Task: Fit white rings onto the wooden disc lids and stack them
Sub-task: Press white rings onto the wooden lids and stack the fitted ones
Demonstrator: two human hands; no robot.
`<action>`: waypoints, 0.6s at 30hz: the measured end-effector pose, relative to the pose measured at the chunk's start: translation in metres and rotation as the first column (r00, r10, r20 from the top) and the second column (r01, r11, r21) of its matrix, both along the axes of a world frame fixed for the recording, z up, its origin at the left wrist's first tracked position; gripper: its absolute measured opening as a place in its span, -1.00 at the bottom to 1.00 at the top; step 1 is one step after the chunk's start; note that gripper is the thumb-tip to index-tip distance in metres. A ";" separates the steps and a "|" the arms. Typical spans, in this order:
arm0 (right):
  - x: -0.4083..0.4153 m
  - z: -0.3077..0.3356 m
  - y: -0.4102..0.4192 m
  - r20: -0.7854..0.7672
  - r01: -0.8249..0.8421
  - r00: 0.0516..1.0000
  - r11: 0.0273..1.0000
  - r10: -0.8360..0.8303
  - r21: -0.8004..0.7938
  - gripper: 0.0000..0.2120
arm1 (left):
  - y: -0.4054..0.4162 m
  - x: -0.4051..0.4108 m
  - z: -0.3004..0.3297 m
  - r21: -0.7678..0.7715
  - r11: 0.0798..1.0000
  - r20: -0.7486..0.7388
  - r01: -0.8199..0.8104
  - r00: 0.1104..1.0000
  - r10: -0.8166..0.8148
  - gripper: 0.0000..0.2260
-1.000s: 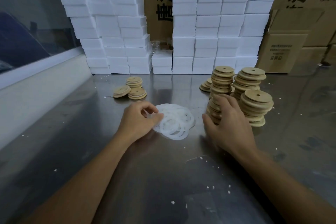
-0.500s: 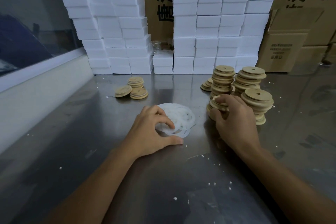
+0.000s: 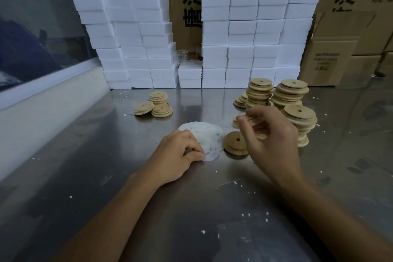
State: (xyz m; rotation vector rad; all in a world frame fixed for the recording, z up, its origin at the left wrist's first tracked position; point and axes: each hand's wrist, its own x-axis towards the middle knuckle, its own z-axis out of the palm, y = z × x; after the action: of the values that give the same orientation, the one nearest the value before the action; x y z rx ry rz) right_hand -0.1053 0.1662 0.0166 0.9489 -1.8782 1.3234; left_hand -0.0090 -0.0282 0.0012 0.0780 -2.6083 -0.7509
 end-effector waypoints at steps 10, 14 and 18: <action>0.000 -0.008 -0.004 0.117 -0.039 0.993 0.998 0.033 0.046 -0.87 | 0.004 0.002 0.006 -0.034 0.990 -0.110 -0.136 0.985 0.131 -0.79; -0.001 -0.010 -0.007 0.180 -0.033 0.983 0.999 0.031 0.007 -0.87 | 0.012 0.004 0.015 0.319 0.944 -0.207 -0.083 0.966 0.155 -0.74; -0.001 -0.010 -0.005 0.219 -0.073 0.973 0.997 0.069 0.008 -0.84 | 0.018 0.006 0.022 0.565 0.824 -0.217 0.047 0.972 0.093 -0.69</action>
State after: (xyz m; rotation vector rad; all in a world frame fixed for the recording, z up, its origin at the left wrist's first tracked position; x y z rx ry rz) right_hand -0.1062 0.1609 0.0065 0.9175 -2.0377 1.5101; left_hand -0.0032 -0.0106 0.0235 0.1820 -2.0752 -1.4164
